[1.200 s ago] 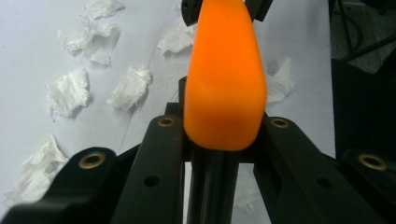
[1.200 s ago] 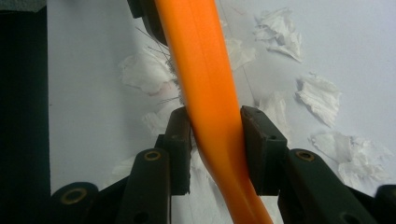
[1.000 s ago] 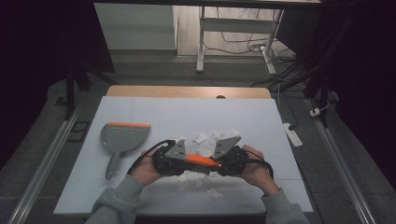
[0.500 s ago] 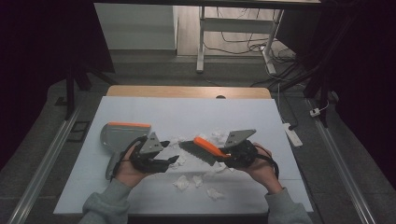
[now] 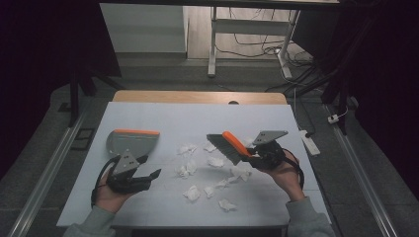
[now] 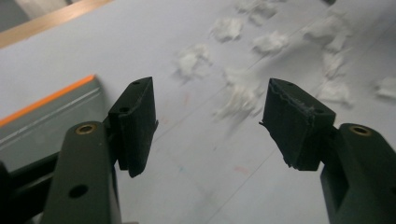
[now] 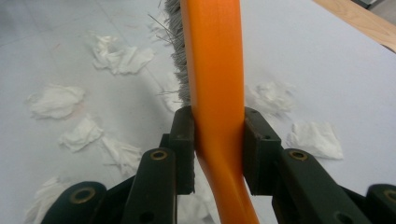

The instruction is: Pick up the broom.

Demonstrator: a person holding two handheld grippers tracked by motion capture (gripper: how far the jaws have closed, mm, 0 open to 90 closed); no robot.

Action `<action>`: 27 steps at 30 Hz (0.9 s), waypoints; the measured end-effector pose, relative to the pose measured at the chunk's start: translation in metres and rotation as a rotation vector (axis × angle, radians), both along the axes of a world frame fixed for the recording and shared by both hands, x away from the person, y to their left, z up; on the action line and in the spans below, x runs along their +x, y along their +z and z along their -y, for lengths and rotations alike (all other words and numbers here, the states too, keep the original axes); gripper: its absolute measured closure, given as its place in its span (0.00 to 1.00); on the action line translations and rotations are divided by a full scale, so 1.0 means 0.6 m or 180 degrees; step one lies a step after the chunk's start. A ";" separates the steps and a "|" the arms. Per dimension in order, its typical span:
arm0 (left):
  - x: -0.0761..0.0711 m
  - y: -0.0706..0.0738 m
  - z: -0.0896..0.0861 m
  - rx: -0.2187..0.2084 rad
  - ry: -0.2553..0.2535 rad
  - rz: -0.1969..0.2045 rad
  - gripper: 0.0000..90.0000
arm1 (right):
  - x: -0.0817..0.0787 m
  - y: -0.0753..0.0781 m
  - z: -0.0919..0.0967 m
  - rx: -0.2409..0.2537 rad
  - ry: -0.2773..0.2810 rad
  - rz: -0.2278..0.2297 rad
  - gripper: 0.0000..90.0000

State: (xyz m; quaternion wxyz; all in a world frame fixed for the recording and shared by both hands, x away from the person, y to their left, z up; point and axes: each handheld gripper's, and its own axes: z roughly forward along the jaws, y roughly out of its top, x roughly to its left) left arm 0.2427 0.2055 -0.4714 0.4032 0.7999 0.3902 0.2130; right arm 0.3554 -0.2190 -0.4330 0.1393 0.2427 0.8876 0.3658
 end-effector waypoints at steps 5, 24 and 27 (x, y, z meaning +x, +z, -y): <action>-0.009 -0.023 -0.028 0.0007 0.0139 -0.0084 0.39 | 0.006 0.001 0.014 0.0023 -0.0156 0.0047 0.77; -0.007 -0.049 -0.059 -0.0033 0.0280 -0.0202 0.38 | 0.022 -0.009 0.037 -0.0001 -0.0487 0.0005 0.77; -0.008 -0.050 -0.061 -0.0043 0.0291 -0.0201 0.38 | 0.025 -0.010 0.038 -0.0006 -0.0493 0.0001 0.77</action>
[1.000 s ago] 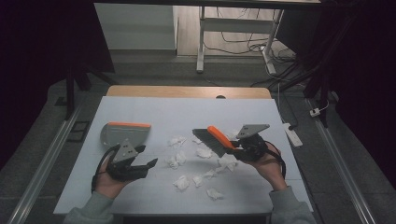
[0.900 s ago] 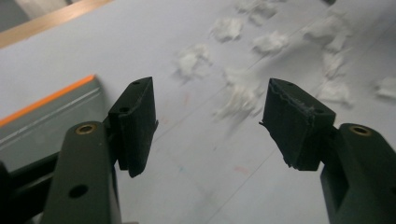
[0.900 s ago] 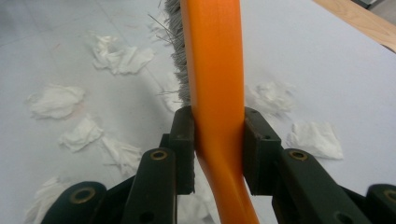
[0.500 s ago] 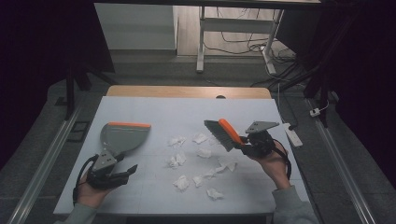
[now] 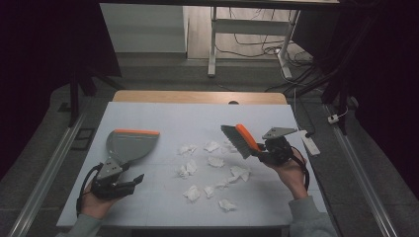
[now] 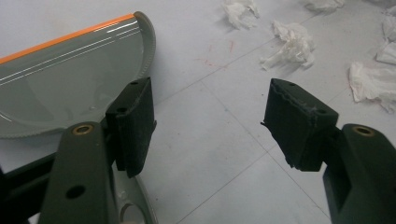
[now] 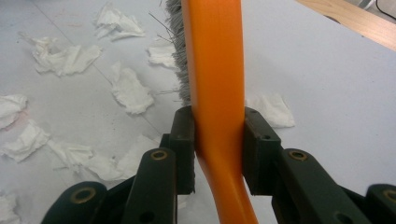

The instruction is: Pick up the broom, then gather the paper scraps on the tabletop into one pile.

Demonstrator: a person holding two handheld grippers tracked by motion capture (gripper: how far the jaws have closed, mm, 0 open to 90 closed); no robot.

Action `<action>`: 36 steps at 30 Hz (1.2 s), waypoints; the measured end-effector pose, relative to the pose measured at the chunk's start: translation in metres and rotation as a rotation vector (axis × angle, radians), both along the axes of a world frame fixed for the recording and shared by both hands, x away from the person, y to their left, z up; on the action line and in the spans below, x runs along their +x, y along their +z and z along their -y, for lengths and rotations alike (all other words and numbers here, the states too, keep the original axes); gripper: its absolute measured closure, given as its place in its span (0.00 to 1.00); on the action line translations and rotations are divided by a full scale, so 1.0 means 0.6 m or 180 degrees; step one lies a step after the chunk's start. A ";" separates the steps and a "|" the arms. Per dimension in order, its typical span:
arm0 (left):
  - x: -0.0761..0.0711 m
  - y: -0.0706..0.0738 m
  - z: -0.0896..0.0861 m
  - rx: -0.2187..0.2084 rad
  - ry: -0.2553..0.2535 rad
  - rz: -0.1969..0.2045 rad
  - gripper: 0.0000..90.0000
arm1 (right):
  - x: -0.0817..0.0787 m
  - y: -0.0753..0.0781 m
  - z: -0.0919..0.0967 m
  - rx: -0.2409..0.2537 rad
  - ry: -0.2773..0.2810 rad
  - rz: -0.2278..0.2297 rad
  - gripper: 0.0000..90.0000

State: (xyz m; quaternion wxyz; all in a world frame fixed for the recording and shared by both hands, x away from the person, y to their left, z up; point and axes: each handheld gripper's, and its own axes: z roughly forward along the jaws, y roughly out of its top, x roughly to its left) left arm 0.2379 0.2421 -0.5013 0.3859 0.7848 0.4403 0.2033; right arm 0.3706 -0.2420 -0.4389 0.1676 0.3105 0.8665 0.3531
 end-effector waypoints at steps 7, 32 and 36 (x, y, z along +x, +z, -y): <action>0.005 -0.002 0.002 0.0030 -0.0025 -0.0011 0.38 | 0.020 -0.005 0.011 -0.0026 -0.0102 -0.0024 0.77; 0.018 -0.003 0.009 0.0033 -0.0073 -0.0043 0.37 | 0.114 0.004 0.032 -0.0846 -0.0637 -0.0318 0.77; 0.020 -0.004 0.009 0.0024 -0.0086 -0.0045 0.37 | 0.129 -0.008 0.024 -0.1134 -0.0723 -0.0406 0.77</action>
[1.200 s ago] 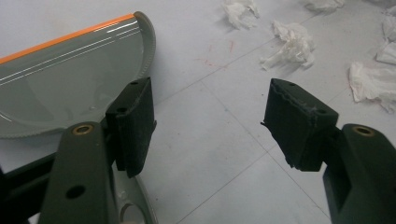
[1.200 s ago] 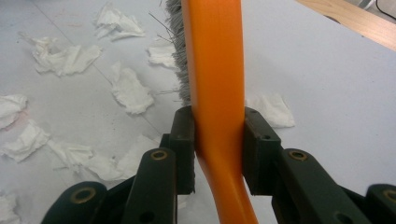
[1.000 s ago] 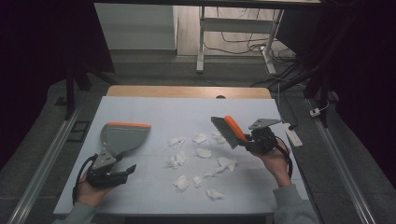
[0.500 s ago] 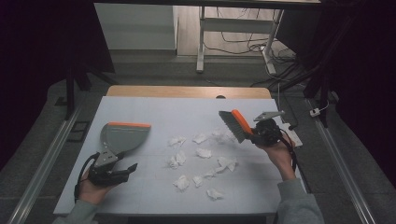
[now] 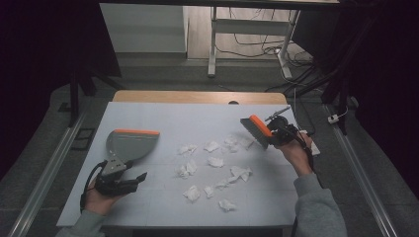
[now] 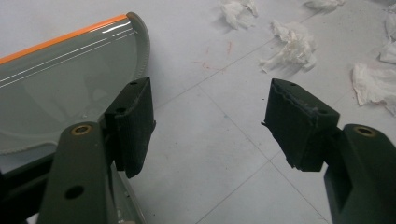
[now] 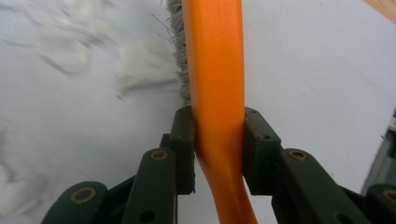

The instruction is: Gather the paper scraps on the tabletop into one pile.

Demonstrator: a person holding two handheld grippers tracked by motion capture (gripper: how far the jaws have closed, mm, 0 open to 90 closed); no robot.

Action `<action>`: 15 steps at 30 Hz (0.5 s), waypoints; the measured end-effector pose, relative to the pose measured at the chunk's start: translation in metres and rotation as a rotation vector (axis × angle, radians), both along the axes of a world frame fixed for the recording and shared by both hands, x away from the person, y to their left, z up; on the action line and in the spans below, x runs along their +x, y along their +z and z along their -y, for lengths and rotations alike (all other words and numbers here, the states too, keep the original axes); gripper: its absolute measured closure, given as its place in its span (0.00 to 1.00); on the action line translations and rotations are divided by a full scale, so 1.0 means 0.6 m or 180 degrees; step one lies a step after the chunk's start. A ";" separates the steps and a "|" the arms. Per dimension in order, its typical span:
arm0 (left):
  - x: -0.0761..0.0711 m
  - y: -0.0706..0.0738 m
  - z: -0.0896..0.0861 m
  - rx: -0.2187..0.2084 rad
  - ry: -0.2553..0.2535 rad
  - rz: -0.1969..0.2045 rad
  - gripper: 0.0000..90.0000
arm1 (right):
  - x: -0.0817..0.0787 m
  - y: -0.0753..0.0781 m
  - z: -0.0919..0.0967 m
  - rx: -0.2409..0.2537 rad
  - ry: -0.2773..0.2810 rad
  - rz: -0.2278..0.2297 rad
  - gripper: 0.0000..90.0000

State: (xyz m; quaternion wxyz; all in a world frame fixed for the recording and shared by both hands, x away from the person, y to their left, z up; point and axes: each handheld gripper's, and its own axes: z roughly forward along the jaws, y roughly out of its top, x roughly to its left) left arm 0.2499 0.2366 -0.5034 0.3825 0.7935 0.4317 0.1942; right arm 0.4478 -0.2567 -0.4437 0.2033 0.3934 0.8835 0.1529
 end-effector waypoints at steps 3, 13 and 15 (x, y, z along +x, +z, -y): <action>0.003 -0.002 0.001 0.0002 -0.0012 -0.0015 0.37 | 0.008 -0.008 -0.009 -0.0221 -0.0070 0.0070 0.77; 0.003 -0.002 0.004 0.0008 -0.0035 -0.0014 0.37 | 0.032 -0.012 -0.062 -0.0572 0.0098 -0.0061 0.77; 0.003 -0.002 0.002 -0.0043 -0.0051 -0.0026 0.37 | 0.033 -0.014 -0.080 -0.0681 0.0148 -0.0059 0.77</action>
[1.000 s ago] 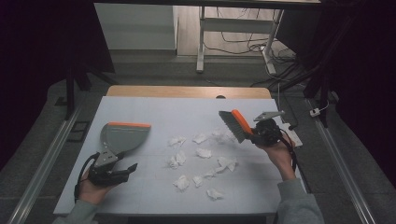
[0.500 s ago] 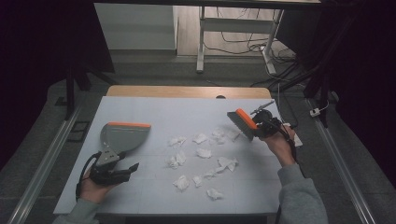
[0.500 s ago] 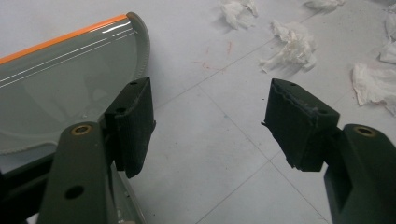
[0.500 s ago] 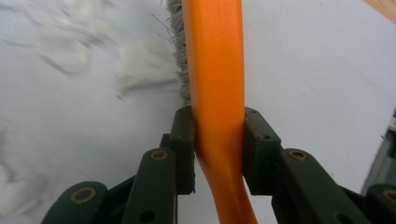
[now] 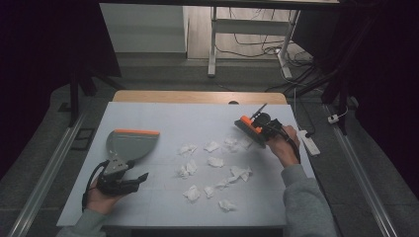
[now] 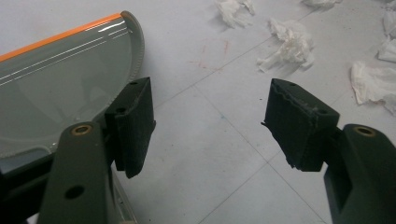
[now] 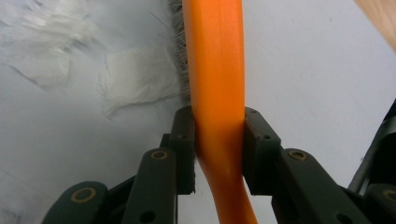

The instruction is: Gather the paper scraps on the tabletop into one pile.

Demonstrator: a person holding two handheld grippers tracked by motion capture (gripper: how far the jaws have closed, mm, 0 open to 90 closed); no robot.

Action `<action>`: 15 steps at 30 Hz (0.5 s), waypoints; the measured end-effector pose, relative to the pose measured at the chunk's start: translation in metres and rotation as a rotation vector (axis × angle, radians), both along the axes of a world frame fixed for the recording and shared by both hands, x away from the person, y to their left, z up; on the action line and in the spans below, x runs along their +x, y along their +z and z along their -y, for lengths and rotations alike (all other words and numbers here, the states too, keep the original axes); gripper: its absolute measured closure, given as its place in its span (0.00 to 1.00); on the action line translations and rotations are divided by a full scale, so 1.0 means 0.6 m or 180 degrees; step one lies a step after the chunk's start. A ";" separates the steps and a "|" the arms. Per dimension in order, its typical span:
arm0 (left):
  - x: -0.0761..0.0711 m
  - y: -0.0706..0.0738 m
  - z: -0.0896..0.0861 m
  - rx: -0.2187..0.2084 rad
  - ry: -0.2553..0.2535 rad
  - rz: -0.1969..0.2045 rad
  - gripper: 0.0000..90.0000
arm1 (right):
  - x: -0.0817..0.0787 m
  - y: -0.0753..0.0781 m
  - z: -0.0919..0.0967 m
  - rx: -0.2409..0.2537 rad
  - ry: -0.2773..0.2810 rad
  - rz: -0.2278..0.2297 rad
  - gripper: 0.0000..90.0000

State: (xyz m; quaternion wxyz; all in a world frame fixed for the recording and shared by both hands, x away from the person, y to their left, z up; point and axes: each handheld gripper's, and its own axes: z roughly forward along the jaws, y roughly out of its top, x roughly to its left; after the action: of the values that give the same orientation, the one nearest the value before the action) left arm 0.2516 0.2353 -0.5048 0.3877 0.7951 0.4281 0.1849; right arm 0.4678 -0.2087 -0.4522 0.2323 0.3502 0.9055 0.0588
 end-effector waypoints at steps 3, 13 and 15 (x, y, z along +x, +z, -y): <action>0.001 -0.001 -0.002 -0.0023 0.0017 -0.0005 0.37 | -0.009 -0.006 -0.025 -0.0176 0.0174 -0.0002 0.77; 0.001 -0.002 0.001 0.0006 0.0004 -0.0011 0.37 | -0.054 0.000 -0.043 0.0109 0.0599 -0.0198 0.78; 0.001 -0.002 0.002 0.0011 0.0000 -0.0015 0.38 | -0.063 0.001 -0.045 0.0157 0.0673 -0.0247 0.78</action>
State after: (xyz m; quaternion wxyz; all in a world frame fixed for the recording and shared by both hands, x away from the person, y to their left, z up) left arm 0.2520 0.2341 -0.5061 0.3853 0.7962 0.4288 0.1838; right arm 0.4300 -0.1816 -0.4513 0.1810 0.2603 0.9440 0.0916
